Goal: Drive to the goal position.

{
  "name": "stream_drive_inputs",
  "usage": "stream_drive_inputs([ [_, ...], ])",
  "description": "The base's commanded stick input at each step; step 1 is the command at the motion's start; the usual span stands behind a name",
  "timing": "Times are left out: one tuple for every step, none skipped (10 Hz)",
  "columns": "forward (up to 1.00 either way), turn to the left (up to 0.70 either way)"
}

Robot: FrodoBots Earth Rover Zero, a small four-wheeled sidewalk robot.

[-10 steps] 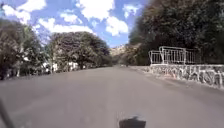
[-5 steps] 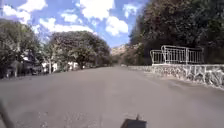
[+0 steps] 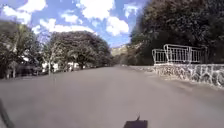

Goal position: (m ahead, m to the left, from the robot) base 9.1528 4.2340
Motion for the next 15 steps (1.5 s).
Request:
stream_drive_inputs([
  [0.50, 0.00],
  [0.50, 0.00],
  [0.50, 0.00],
  [0.50, 0.00],
  [0.50, 0.00],
  [0.50, 0.00],
  [0.50, 0.00],
  [0.50, 0.00],
  [0.50, 0.00],
  [0.50, 0.00],
  [0.50, 0.00],
  [0.50, 0.00],
  [0.50, 0.00],
  [0.50, 0.00],
  [0.50, 0.00],
])
